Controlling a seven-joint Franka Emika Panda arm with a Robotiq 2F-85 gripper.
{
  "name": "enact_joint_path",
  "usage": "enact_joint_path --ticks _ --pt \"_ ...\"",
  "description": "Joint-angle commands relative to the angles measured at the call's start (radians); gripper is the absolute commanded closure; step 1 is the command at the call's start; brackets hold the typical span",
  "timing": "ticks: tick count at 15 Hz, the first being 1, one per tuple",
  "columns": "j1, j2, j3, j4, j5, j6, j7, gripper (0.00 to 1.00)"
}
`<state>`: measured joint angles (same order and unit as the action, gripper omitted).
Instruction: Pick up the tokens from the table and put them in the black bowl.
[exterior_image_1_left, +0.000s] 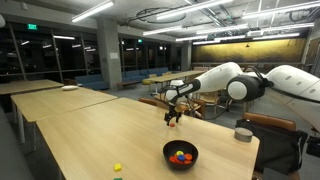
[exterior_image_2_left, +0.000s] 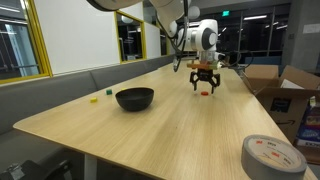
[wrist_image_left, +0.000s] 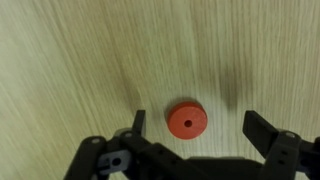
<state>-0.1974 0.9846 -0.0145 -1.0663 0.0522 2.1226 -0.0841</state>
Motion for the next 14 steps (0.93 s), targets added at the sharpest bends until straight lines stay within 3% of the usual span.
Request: enact_joint_path --ticks 1,7,8,9,14 --pt "-0.006 0.049 0.011 0.09 0.017 -0.039 -0.017 0.0" --pt "-0.006 0.062 0.007 0.117 0.011 -0.086 -0.018 0.0" --pt "-0.007 0.063 0.006 0.119 0.01 -0.09 -0.02 0.25" --pt "-0.007 0.064 0.006 0.122 0.01 -0.095 -0.021 0.27" --pt "-0.007 0.063 0.004 0.132 0.009 -0.109 -0.022 0.67"
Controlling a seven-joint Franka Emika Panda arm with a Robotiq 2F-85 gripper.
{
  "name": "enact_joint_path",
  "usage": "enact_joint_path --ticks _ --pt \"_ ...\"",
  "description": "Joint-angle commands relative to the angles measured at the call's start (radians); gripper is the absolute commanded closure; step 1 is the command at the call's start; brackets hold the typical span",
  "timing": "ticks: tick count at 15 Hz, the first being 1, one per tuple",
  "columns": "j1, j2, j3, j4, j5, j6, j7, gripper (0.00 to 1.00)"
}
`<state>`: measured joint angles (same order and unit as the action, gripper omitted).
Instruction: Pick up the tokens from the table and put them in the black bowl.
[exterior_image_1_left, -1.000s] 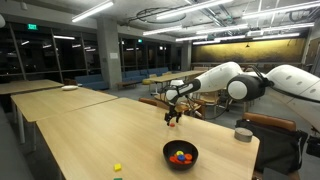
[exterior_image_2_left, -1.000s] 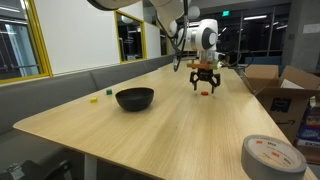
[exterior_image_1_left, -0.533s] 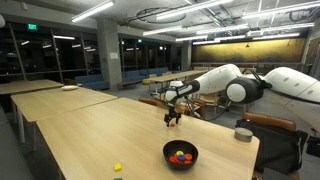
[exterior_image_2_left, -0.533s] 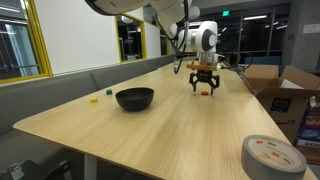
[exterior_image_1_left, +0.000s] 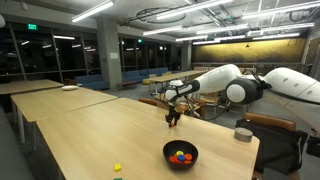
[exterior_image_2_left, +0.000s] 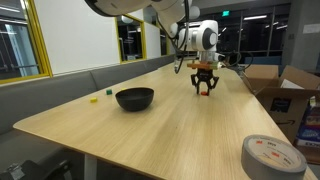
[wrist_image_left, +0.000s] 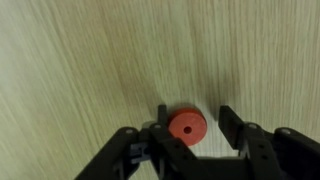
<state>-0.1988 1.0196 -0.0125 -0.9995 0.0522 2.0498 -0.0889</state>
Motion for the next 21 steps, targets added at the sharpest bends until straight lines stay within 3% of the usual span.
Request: enact_joint_path --ticks 1,3,6,14,21 --pt "-0.006 0.028 0.001 0.066 0.008 -0.039 -0.017 0.73" --pt "-0.006 0.022 0.001 0.062 0.008 -0.046 -0.016 0.83" --pt "0.0 -0.023 0.001 0.003 0.005 -0.049 -0.019 0.82" --pt "0.045 -0.276 0.012 -0.31 -0.006 0.022 -0.067 0.82" --pt "0.042 -0.517 0.095 -0.629 0.035 0.004 -0.289 0.82"
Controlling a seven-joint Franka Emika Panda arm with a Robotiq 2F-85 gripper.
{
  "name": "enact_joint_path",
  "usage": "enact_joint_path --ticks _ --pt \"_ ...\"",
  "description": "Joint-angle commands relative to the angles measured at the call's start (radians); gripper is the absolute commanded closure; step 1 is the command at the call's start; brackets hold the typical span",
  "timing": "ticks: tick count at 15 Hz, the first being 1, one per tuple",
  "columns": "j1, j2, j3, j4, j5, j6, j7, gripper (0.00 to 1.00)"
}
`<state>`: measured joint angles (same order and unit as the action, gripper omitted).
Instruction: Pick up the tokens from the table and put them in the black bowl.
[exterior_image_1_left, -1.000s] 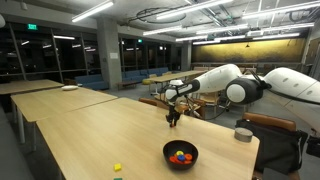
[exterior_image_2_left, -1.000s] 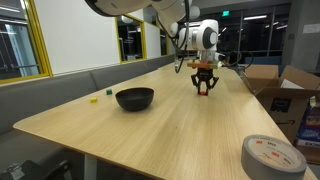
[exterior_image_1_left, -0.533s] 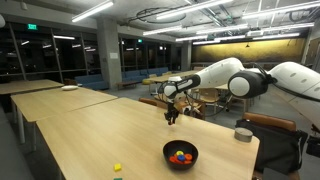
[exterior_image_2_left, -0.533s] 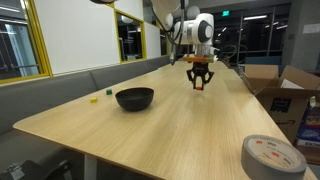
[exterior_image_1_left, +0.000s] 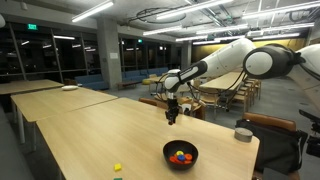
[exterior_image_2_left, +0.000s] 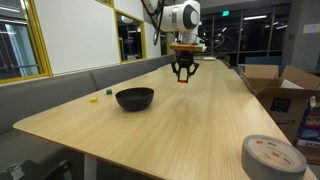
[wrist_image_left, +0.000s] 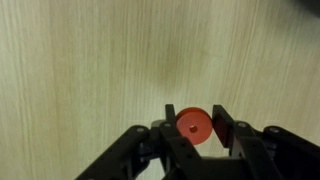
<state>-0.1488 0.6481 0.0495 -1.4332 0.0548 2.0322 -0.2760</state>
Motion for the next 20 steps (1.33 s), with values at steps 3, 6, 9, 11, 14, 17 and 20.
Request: enact_joint_path --ticks 3,6,9,11,14,17,20 --pt "-0.011 -0.243 0.075 -0.343 0.073 0.01 -0.225 0.82" --pt "-0.003 -0.318 0.099 -0.453 0.112 -0.014 -0.325 0.82" --pt "0.016 -0.38 0.106 -0.536 0.131 -0.048 -0.397 0.83" --pt "0.032 -0.41 0.106 -0.573 0.138 -0.075 -0.439 0.83" --pt "0.059 -0.432 0.108 -0.605 0.155 -0.131 -0.518 0.82" --pt "0.089 -0.425 0.103 -0.61 0.157 -0.168 -0.547 0.82" --pt "0.111 -0.412 0.095 -0.61 0.146 -0.158 -0.507 0.25"
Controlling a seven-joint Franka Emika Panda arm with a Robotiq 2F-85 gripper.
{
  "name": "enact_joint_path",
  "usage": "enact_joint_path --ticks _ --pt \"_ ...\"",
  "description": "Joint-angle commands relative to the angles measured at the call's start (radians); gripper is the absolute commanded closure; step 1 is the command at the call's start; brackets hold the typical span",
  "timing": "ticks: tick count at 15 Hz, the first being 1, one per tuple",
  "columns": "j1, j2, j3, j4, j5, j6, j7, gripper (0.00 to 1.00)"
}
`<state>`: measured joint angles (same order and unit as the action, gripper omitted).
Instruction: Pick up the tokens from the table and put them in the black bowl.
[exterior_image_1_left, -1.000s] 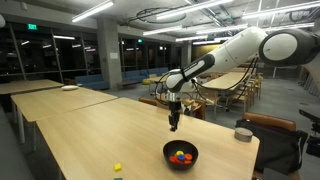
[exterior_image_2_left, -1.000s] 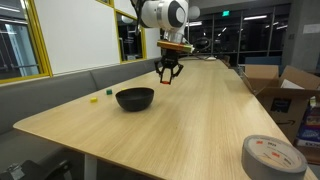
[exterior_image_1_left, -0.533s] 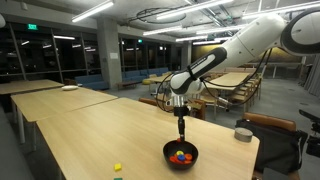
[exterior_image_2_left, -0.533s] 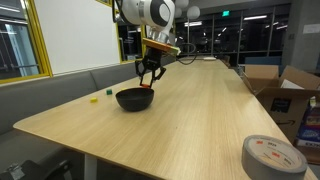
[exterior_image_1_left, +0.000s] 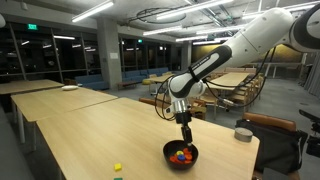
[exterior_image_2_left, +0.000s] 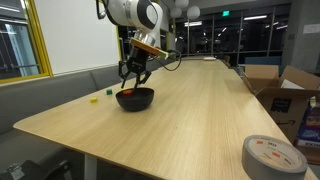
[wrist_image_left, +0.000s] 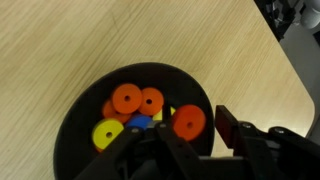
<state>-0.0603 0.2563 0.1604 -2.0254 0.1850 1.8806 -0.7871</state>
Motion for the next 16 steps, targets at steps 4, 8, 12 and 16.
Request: enact_joint_path --ticks 4,8,12,16 --pt "0.031 -0.03 -0.029 -0.032 0.01 0.024 0.045 0.0" --pt "0.043 -0.168 -0.054 -0.168 -0.046 0.148 0.175 0.0" --pt "0.052 -0.365 -0.067 -0.352 -0.068 0.258 0.304 0.0" --pt "0.079 -0.574 -0.064 -0.526 -0.109 0.353 0.459 0.0"
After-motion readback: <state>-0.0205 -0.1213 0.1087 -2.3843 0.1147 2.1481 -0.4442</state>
